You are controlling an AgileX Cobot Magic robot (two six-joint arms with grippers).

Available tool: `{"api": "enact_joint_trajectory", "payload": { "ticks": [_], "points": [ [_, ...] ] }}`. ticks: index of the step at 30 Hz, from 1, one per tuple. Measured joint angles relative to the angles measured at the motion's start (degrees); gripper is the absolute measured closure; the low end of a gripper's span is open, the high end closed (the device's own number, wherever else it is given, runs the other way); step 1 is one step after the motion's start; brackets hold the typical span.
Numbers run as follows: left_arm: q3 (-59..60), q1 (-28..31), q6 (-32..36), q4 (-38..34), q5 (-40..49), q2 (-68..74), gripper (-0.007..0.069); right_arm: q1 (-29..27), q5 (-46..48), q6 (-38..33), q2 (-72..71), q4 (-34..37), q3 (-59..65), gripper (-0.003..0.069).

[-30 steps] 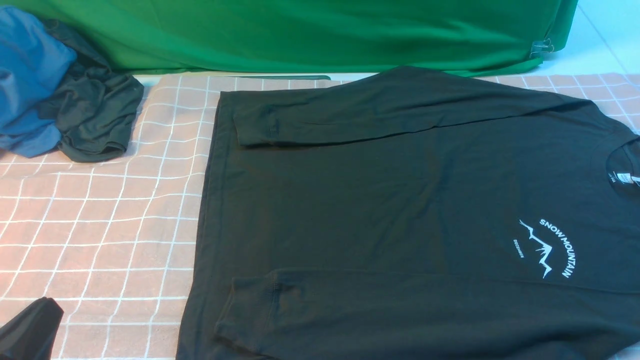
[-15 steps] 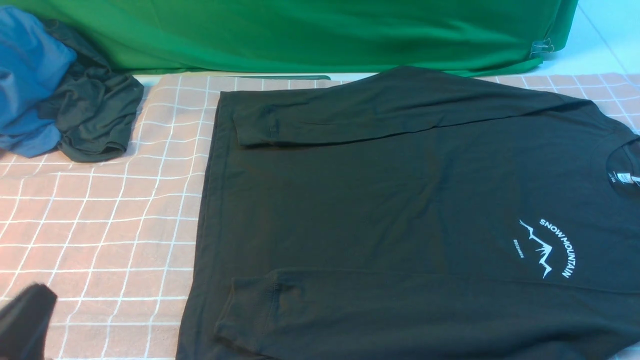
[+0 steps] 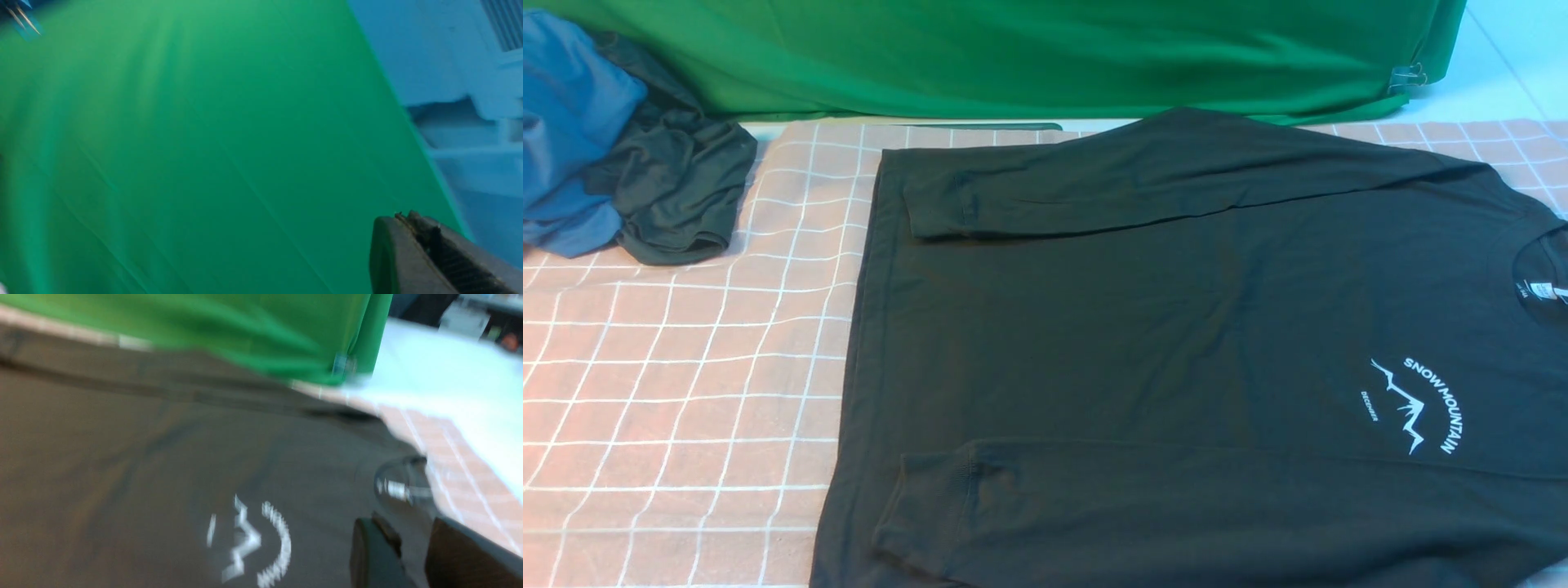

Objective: Fold a long-sleeved shirt over a pink coffee tablecloth.
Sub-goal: 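Grasp the left edge of the dark T-shirt lying flat on the table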

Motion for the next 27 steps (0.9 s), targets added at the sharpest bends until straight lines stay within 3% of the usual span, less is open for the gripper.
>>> {"api": "enact_joint_trajectory", "payload": {
  "ticks": [4,5,10,12,15,19,24,27],
  "points": [
    [-18.02,0.0,-0.82,5.87,29.48,11.57,0.061,0.0,-9.59,10.85,0.0,0.08,0.0,0.0421],
    [-19.76,0.0,0.05,5.86,32.55,13.29,0.061,0.0,-10.07,12.31,0.0,0.08,0.0,0.0421],
    [-37.39,0.0,16.08,0.42,66.92,38.58,0.061,0.0,-17.62,25.03,0.0,0.23,0.0,0.0421],
    [-39.68,0.0,21.36,-2.31,73.7,45.52,0.061,0.0,-18.03,26.23,0.0,0.23,0.0,0.0421],
    [-39.21,0.0,26.85,-5.42,76.11,55.19,0.0611,0.0,-18.16,26.83,0.0,0.23,0.0,0.0421],
    [-35.73,-1.8,28.84,-5.71,73.72,62.22,0.0612,0.0,-18.16,27.77,0.0,0.23,0.0,0.0421],
    [-32.92,-11.2,28.26,-4.66,67.47,63.77,0.0612,0.0,-17.2,31.5,0.0,0.29,-0.19,0.0421],
    [-33.57,-16.74,24.84,-2.02,65.44,64.93,0.0612,0.25,-8.59,34.55,1.61,0.29,-3.45,0.0452]
  ]
}}
